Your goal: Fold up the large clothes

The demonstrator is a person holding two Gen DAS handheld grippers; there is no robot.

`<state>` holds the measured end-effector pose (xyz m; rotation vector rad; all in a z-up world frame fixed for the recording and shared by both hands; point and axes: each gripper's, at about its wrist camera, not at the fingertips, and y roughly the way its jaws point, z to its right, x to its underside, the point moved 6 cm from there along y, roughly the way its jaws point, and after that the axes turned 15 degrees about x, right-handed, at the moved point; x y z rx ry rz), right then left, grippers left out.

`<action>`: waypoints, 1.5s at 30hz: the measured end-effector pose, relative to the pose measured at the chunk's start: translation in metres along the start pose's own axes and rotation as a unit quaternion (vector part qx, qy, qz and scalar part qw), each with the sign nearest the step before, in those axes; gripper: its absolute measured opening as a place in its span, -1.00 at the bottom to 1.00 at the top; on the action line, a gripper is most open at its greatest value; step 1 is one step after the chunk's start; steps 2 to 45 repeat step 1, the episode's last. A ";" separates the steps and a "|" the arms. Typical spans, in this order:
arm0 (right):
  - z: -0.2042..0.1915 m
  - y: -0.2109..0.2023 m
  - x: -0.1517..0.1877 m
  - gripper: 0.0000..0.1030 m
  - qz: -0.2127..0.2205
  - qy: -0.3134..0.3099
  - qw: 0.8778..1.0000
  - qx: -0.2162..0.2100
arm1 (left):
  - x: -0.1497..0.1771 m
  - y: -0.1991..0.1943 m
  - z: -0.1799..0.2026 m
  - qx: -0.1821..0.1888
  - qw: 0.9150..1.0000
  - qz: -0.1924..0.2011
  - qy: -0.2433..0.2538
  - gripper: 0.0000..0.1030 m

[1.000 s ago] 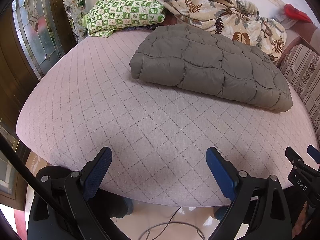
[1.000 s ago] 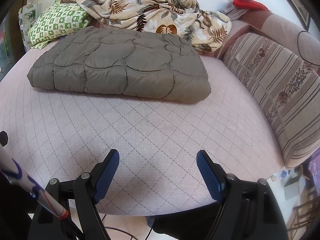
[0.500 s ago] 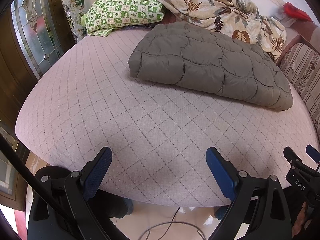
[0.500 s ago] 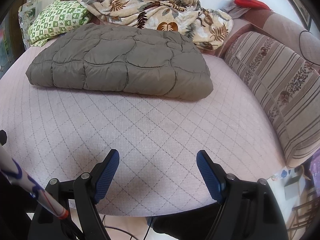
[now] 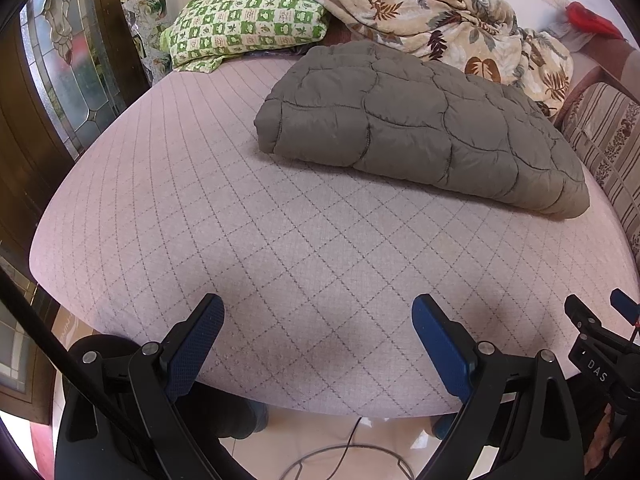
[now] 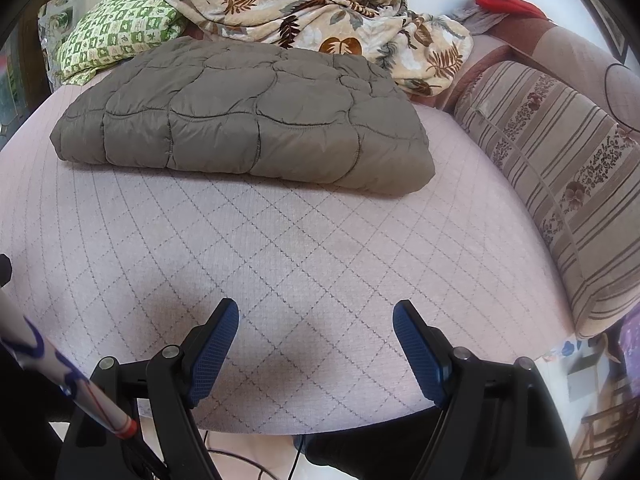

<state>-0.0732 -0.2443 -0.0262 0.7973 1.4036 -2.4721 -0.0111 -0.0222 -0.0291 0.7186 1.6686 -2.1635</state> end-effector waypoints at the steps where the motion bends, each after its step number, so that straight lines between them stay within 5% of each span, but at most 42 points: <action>1: 0.000 0.000 0.000 0.61 0.000 0.000 1.000 0.000 | 0.000 0.001 0.000 0.000 1.000 -0.002 0.000 0.83; 45: 0.000 0.000 0.000 0.61 0.000 0.000 1.000 0.000 | 0.000 0.001 0.000 0.000 1.000 -0.002 0.000 0.83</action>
